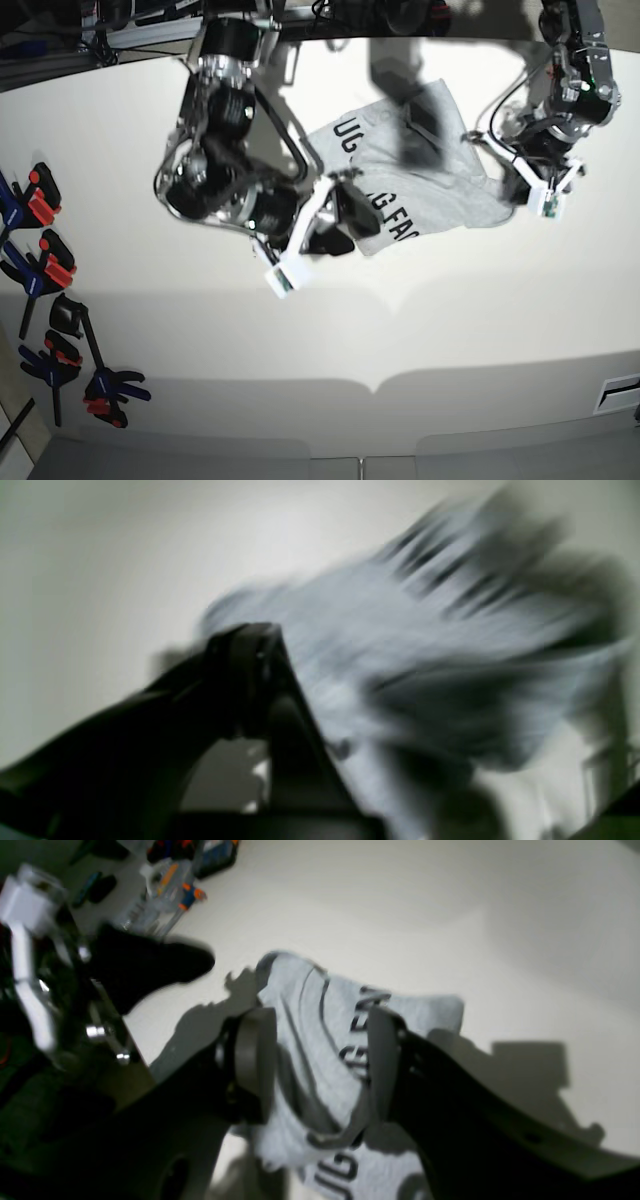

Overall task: Fold the T-shirt properly
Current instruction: 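Flip the folded bundle with both grippers so the printed side faces up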

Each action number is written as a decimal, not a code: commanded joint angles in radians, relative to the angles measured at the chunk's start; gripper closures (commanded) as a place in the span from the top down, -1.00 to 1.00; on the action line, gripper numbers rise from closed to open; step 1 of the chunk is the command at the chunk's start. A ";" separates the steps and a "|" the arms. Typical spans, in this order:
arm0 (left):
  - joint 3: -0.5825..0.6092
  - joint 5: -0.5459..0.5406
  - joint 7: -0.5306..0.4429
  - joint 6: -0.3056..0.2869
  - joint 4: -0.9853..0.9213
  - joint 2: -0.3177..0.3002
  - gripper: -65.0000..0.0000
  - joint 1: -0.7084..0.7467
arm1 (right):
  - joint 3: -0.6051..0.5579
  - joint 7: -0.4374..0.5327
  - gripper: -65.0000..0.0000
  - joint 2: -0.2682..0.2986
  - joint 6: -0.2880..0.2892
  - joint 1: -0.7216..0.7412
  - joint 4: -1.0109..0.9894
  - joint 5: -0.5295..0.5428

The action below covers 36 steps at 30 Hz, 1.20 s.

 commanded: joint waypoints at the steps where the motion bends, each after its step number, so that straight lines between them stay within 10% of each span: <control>1: -0.007 -0.015 -0.047 -0.018 0.018 -0.009 0.12 -0.006 | -0.003 0.019 -0.15 -0.005 0.007 -0.002 0.024 0.026; 10: -0.007 0.003 -0.156 -0.062 0.018 -0.009 0.12 -0.009 | -0.003 0.036 -0.15 0.049 0.009 -0.075 0.027 -0.051; 17: -0.006 0.435 -0.203 -0.053 0.019 -0.009 0.12 -0.012 | -0.003 0.181 -0.15 0.047 -0.092 -0.075 0.025 -0.333; 36: -0.006 0.350 -0.156 -0.051 0.019 -0.008 0.12 -0.008 | -0.306 0.198 -0.15 0.043 -0.231 -0.077 -0.156 -0.523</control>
